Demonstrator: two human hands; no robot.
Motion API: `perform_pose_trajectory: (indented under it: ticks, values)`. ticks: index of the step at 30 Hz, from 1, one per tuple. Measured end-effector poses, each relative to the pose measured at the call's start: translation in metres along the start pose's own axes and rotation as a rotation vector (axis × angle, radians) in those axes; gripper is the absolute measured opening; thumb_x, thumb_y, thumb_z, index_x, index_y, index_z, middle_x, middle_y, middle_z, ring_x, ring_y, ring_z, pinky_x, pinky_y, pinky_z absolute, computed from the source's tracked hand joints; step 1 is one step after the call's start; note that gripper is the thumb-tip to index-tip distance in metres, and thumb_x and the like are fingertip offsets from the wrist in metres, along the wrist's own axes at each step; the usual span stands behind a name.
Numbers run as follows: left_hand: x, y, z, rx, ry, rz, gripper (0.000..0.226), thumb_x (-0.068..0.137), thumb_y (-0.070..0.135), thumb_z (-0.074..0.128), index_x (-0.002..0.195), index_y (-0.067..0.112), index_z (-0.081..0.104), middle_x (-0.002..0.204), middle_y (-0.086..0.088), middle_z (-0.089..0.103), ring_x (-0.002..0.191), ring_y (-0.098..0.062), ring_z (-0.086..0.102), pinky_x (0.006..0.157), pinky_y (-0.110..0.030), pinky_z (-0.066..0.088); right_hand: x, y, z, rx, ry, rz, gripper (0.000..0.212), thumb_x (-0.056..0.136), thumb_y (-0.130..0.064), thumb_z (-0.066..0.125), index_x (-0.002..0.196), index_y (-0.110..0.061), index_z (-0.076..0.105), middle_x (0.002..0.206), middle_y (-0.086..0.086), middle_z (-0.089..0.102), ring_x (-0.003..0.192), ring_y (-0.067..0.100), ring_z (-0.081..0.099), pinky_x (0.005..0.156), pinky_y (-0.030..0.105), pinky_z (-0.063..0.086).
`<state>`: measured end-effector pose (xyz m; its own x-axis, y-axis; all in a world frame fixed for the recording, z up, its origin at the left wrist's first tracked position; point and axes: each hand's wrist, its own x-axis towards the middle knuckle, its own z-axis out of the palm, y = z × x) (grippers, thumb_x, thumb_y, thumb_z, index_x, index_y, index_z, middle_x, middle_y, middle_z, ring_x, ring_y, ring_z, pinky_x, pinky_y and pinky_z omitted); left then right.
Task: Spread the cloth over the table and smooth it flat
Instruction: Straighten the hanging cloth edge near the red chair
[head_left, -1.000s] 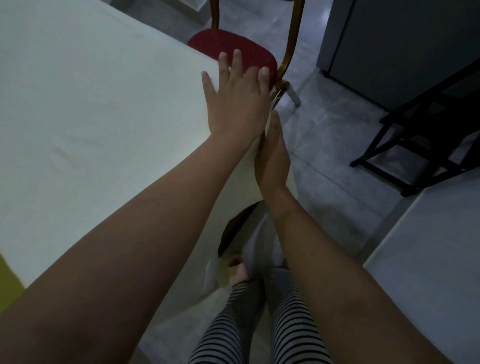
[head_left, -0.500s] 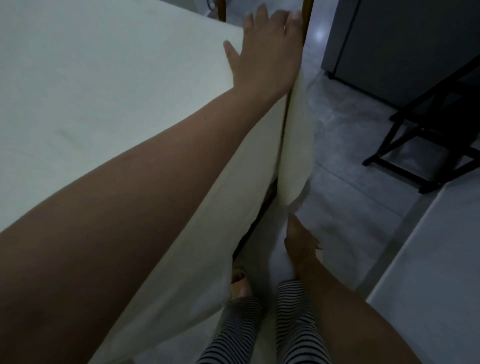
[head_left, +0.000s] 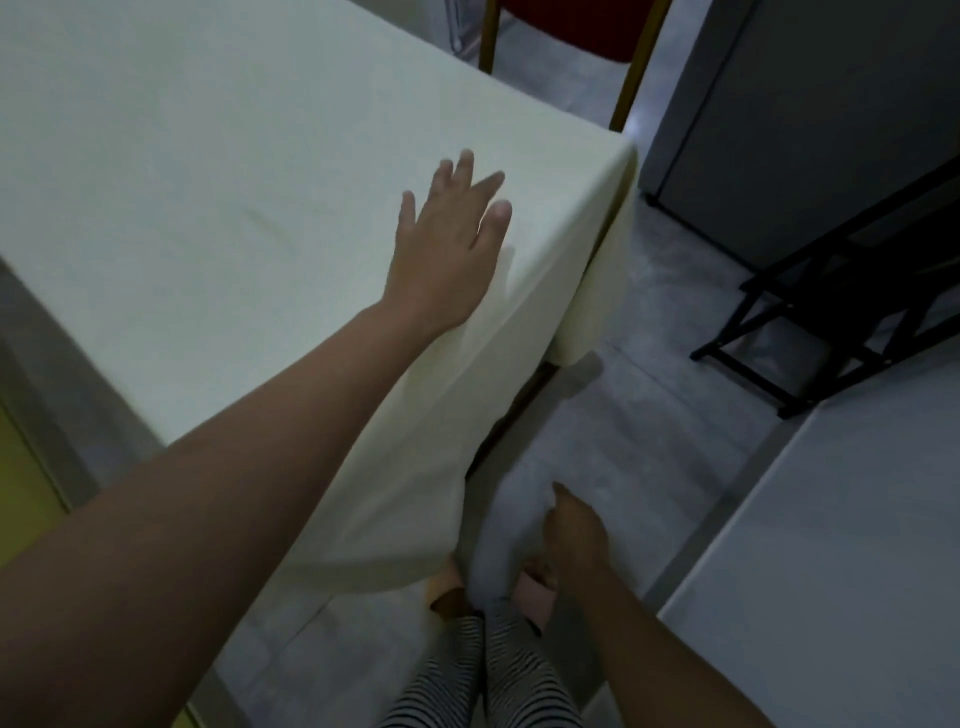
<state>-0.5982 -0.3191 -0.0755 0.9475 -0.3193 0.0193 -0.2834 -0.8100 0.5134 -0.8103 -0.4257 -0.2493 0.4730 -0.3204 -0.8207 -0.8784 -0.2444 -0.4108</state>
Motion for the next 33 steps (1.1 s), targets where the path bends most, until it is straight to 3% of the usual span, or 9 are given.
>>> perform_pose_trajectory:
  ticks: [3, 4, 6, 10, 16, 20, 26, 30, 33]
  values:
    - [-0.029, -0.023, -0.006, 0.08, -0.084, 0.04, 0.048, 0.105, 0.039, 0.02, 0.149, 0.023, 0.029, 0.161, 0.0, 0.01, 0.148, -0.013, 0.001, 0.119, -0.04, -0.004, 0.005, -0.004, 0.026, -0.192, 0.123, -0.274, 0.046, 0.098, -0.015, 0.039, 0.143, -0.026, 0.036, 0.137, 0.009, 0.052, 0.112, 0.021, 0.056, 0.098, 0.026, 0.044]
    - [-0.041, -0.031, -0.008, 0.11, -0.11, 0.054, 0.048, 0.105, 0.038, 0.02, 0.149, 0.023, 0.03, 0.161, 0.0, 0.011, 0.148, -0.013, 0.002, 0.119, -0.039, -0.003, 0.004, -0.004, 0.036, -0.216, 0.14, -0.317, 0.047, 0.096, -0.013, 0.041, 0.143, -0.022, 0.04, 0.136, 0.01, 0.053, 0.118, 0.025, 0.053, 0.102, 0.033, 0.041]
    - [-0.065, -0.045, -0.012, 0.141, -0.145, 0.079, 0.048, 0.105, 0.038, 0.022, 0.149, 0.023, 0.03, 0.161, 0.0, 0.012, 0.148, -0.013, 0.002, 0.119, -0.039, -0.003, -0.009, -0.019, 0.05, -0.144, 0.162, -0.369, 0.046, 0.093, -0.009, 0.044, 0.139, -0.015, 0.047, 0.127, 0.011, 0.059, 0.115, 0.029, 0.055, 0.099, 0.037, 0.043]
    - [-0.104, -0.077, -0.02, 0.133, -0.171, 0.057, 0.048, 0.104, 0.037, 0.023, 0.15, 0.024, 0.028, 0.161, 0.001, 0.011, 0.148, -0.012, 0.001, 0.119, -0.037, -0.004, -0.046, -0.044, 0.078, 0.043, 0.264, -0.456, 0.037, 0.093, -0.01, 0.042, 0.125, -0.02, 0.058, 0.114, 0.004, 0.065, 0.099, 0.021, 0.061, 0.087, 0.039, 0.051]
    - [-0.154, -0.12, -0.041, 0.119, -0.127, 0.018, 0.047, 0.104, 0.034, 0.023, 0.15, 0.023, 0.027, 0.161, 0.001, 0.01, 0.148, -0.011, 0.001, 0.119, -0.037, -0.004, -0.123, -0.032, 0.125, 0.264, 0.388, -0.641, 0.018, 0.087, -0.005, 0.048, 0.096, -0.018, 0.058, 0.094, -0.004, 0.061, 0.083, 0.011, 0.056, 0.068, 0.021, 0.043]
    - [-0.177, -0.14, -0.047, 0.143, -0.131, 0.025, 0.047, 0.104, 0.033, 0.025, 0.15, 0.022, 0.028, 0.16, -0.001, 0.014, 0.148, -0.014, 0.005, 0.119, -0.039, -0.003, -0.166, -0.024, 0.168, 0.267, 0.362, -0.785, 0.012, 0.082, -0.004, 0.052, 0.08, -0.015, 0.056, 0.076, -0.005, 0.057, 0.07, 0.008, 0.053, 0.061, 0.02, 0.042]
    - [-0.185, -0.146, -0.038, 0.149, -0.099, 0.03, 0.049, 0.104, 0.036, 0.022, 0.151, 0.024, 0.024, 0.161, 0.002, 0.012, 0.148, -0.011, 0.002, 0.118, -0.037, -0.006, -0.164, -0.035, 0.195, 0.289, 0.477, -0.717, 0.017, 0.087, -0.016, 0.055, 0.077, -0.013, 0.068, 0.07, -0.003, 0.066, 0.06, 0.01, 0.055, 0.056, 0.027, 0.044]
    - [-0.184, -0.148, -0.036, 0.165, -0.081, 0.039, 0.049, 0.104, 0.038, 0.021, 0.151, 0.025, 0.024, 0.161, 0.002, 0.012, 0.148, -0.011, 0.003, 0.119, -0.038, -0.004, -0.157, -0.042, 0.199, 0.345, 0.545, -0.689, 0.003, 0.087, -0.019, 0.062, 0.088, -0.017, 0.063, 0.08, -0.013, 0.057, 0.072, 0.002, 0.051, 0.066, 0.023, 0.044]
    - [-0.184, -0.148, -0.035, 0.181, -0.067, 0.045, 0.049, 0.104, 0.037, 0.022, 0.151, 0.025, 0.024, 0.161, 0.002, 0.013, 0.148, -0.011, 0.004, 0.119, -0.038, -0.003, -0.154, -0.036, 0.204, 0.365, 0.489, -0.724, 0.014, 0.086, -0.023, 0.066, 0.097, -0.016, 0.061, 0.089, -0.011, 0.059, 0.081, 0.001, 0.053, 0.073, 0.021, 0.045]
